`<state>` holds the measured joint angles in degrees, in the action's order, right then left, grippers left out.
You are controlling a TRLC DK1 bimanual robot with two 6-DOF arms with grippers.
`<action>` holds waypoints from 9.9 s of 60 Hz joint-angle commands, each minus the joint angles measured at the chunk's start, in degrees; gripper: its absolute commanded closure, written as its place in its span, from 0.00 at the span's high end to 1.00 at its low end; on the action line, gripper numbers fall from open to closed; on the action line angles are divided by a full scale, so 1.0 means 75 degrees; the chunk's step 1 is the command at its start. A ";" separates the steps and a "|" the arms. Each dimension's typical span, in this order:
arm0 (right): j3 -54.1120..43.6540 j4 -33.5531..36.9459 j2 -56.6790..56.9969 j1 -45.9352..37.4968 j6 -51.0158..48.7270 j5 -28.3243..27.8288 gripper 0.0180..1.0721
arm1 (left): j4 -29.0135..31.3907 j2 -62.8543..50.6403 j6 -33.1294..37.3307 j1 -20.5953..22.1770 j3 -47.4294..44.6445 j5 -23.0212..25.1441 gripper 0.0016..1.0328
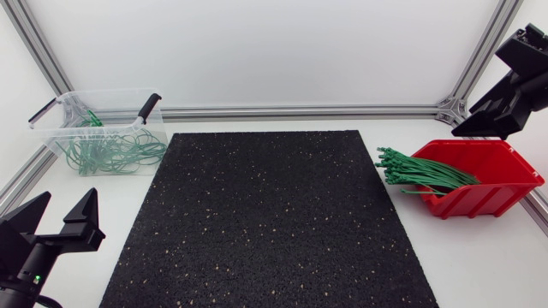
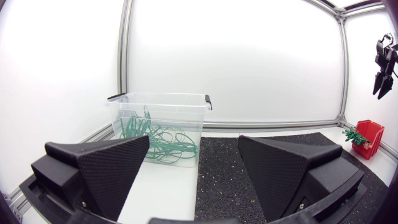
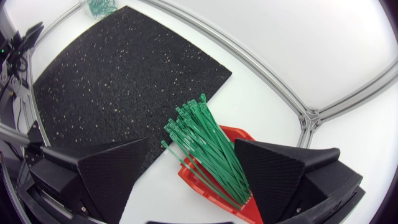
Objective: Take a green cable tie from the red box, thread the tail through the head to close it, then place it in the transparent bin on the left.
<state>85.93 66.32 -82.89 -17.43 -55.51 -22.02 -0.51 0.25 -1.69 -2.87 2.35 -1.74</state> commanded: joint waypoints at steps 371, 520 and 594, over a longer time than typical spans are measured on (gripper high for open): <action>-0.2645 -0.3863 -0.0491 0.5453 0.4834 -0.6533 0.06 | -0.0459 -0.9994 -0.0594 0.2997 0.6718 0.9349 0.71; -0.4555 -0.8468 0.0798 0.5828 0.8256 -0.5162 0.06 | -0.1654 -1.0276 -0.1169 0.3536 0.6390 0.8540 0.24; -0.4649 -0.8515 0.0892 0.5933 0.8291 -0.5162 0.06 | -0.1736 -1.0346 -0.1286 0.3758 0.6366 0.8177 0.03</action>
<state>52.58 3.05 -77.17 26.52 4.97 -60.49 -12.58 -76.55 -10.15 24.93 51.05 60.12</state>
